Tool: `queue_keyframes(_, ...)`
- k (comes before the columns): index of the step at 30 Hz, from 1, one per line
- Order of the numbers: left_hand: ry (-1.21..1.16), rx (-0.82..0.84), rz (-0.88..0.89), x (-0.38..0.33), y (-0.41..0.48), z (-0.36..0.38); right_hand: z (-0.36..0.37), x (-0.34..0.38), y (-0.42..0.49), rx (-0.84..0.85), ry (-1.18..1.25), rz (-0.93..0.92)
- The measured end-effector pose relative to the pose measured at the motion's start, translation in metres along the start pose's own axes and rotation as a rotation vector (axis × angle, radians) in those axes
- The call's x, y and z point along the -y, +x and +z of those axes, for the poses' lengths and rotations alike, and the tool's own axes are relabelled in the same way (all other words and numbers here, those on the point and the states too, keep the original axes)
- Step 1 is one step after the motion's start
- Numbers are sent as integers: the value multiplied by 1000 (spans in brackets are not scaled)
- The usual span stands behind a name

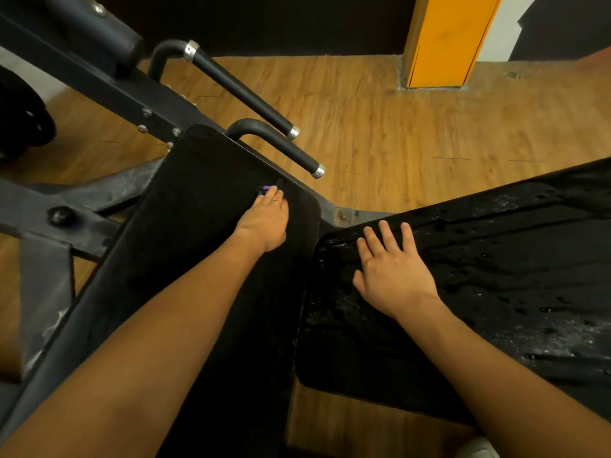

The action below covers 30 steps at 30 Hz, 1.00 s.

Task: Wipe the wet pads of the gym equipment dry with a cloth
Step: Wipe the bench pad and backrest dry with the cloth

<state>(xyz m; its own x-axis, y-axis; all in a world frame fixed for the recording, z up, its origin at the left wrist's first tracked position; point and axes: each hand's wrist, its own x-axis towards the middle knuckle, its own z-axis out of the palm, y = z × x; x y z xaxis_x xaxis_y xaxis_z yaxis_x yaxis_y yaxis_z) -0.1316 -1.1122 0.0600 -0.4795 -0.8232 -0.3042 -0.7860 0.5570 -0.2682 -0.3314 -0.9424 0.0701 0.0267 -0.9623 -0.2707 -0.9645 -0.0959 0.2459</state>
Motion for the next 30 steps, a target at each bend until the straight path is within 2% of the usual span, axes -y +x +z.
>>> queue_keyframes(5,-159,-114,-92,7,16,1,-3,0,-2,4,33,2)
queue_keyframes(9,16,-186,-113,6,28,27,-5,0,-2,-3,46,2)
queue_keyframes(16,135,-95,131,-30,79,42,-6,0,-3,6,81,-2)
queue_keyframes(24,139,1,202,-59,116,38,-7,-3,-2,-4,104,-21)
queue_keyframes(30,85,24,250,-54,109,32,-5,-2,-1,-14,94,1)
